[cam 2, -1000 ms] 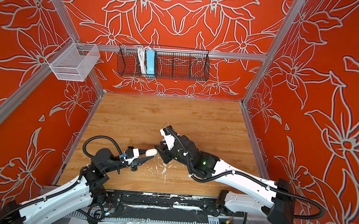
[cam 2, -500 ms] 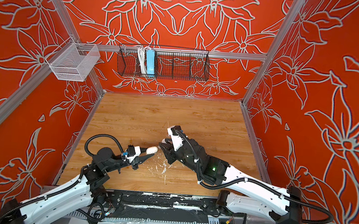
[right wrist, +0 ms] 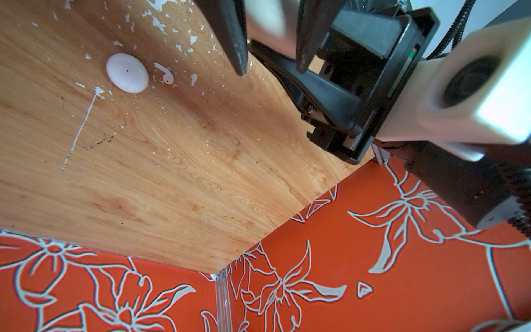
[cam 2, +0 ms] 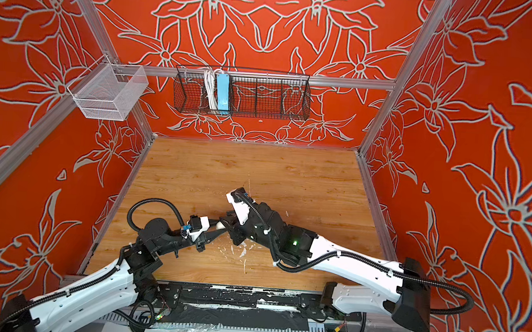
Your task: Insert the wireless bluetooth earbuds into the charging case
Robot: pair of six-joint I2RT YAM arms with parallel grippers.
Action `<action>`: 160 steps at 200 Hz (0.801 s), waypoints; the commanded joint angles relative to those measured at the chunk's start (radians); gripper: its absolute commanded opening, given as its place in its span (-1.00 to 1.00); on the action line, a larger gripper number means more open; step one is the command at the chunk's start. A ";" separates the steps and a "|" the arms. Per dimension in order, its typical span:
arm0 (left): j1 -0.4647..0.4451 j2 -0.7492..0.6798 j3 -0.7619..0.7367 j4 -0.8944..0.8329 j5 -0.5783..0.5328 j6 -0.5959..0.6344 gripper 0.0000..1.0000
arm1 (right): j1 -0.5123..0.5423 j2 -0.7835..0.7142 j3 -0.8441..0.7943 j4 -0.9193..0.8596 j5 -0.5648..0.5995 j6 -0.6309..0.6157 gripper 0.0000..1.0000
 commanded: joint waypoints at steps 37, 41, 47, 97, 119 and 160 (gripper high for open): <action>0.003 -0.002 0.007 0.043 -0.024 -0.006 -1.00 | 0.021 -0.010 -0.017 0.000 0.043 0.008 -0.39; 0.003 0.000 0.006 0.046 -0.034 -0.011 -1.00 | 0.021 -0.017 -0.019 -0.007 0.065 0.012 -0.38; 0.003 0.004 0.010 0.041 -0.054 -0.022 -1.00 | 0.021 -0.029 -0.021 -0.018 0.107 0.023 -0.38; 0.077 0.156 0.120 -0.105 -0.461 -0.341 -1.00 | 0.014 -0.100 -0.034 -0.142 0.428 0.099 -0.16; 0.171 0.246 0.184 -0.183 -0.407 -0.490 -1.00 | 0.002 -0.094 -0.018 -0.210 0.488 0.135 -0.16; 0.189 0.480 0.354 -0.372 -0.492 -0.626 -1.00 | -0.017 -0.064 0.005 -0.249 0.493 0.159 -0.13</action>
